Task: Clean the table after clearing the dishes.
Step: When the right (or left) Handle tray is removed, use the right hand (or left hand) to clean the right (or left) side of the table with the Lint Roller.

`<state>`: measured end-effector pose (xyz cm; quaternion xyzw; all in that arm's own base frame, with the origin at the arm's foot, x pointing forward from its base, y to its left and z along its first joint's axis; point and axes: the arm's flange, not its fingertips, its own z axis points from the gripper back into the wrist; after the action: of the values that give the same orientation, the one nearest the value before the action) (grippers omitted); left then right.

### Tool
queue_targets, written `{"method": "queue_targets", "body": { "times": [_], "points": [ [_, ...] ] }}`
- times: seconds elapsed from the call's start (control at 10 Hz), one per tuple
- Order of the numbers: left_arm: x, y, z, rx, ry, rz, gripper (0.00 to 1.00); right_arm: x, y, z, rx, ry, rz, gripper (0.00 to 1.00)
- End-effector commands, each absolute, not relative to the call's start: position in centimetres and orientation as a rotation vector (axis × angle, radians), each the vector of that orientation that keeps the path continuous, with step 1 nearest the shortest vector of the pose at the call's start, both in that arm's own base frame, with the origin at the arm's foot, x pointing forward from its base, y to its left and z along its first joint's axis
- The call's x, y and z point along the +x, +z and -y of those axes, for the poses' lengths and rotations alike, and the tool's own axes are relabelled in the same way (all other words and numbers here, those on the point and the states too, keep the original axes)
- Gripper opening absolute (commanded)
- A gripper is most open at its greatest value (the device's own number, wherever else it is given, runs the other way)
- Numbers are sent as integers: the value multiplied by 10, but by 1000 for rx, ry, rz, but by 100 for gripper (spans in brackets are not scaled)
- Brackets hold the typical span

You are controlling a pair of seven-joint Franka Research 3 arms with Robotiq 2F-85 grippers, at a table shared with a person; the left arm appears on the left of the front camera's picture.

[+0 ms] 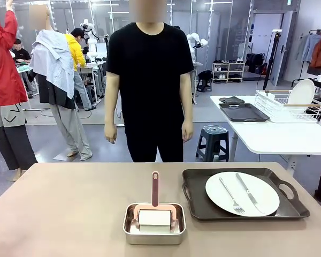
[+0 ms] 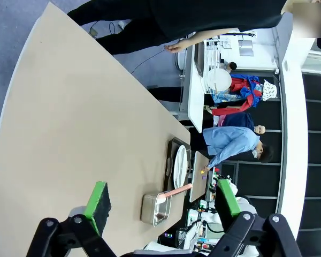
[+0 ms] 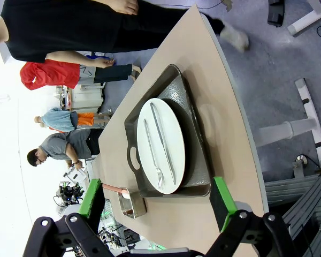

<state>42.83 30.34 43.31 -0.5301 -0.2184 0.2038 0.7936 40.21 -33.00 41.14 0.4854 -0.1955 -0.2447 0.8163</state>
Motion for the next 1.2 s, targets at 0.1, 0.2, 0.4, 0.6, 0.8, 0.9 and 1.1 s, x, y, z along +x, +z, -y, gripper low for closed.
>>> {"method": "queue_targets", "body": {
  "times": [0.1,0.2,0.4,0.6,0.8,0.9,1.1],
  "points": [
    [426,435,-308,-1147,426,460,100,401,413,329,1038,-522,420,100],
    [426,435,-308,-1147,426,460,100,401,413,329,1038,-522,420,100],
    [426,435,-308,-1147,426,460,100,401,413,329,1038,-522,420,100],
    [426,435,-308,-1147,426,460,100,401,413,329,1038,-522,420,100],
    [426,435,-308,-1147,426,460,100,401,413,329,1038,-522,420,100],
    [426,435,-308,-1147,426,460,100,401,413,329,1038,-522,420,100],
    [426,435,-308,-1147,426,460,100,401,413,329,1038,-522,420,100]
  ]
}}
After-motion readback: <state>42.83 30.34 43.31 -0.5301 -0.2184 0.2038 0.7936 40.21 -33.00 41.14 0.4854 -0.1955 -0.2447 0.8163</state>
